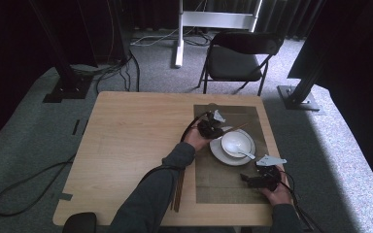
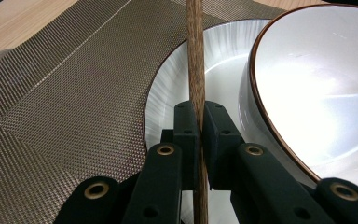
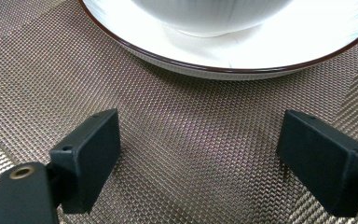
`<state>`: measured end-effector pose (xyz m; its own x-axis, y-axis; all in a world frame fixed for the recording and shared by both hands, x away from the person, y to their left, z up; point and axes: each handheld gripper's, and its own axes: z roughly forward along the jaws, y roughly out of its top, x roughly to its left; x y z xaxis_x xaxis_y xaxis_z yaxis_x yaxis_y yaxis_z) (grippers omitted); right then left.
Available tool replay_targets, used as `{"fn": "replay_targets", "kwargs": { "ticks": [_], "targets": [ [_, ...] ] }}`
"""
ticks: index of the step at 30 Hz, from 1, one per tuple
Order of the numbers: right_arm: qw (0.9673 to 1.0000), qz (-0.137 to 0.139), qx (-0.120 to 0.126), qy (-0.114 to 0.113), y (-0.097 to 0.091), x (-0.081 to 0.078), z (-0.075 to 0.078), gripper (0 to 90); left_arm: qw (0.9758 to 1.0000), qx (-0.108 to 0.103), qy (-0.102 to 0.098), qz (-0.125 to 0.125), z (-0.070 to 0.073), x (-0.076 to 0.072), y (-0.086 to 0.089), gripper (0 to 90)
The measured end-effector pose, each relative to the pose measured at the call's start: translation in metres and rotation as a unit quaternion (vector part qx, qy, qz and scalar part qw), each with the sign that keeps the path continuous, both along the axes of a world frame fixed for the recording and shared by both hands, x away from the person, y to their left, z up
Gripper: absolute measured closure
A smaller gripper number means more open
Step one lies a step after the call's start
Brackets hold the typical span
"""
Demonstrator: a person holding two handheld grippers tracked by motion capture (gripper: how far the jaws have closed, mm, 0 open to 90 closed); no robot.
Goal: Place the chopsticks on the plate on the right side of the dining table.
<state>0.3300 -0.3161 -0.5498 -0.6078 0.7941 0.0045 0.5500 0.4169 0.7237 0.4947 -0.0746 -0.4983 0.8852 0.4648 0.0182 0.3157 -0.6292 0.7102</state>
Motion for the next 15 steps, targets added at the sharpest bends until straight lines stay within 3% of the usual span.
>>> {"fn": "replay_targets", "kwargs": {
  "ticks": [15],
  "targets": [
    [1.0, 0.0, 0.0, 0.0, 0.0, 0.0, 0.0, 12.8, 1.0, -0.001, 0.001, -0.004, -0.0008, 0.0002, -0.0007, 84.2]
  ]
}}
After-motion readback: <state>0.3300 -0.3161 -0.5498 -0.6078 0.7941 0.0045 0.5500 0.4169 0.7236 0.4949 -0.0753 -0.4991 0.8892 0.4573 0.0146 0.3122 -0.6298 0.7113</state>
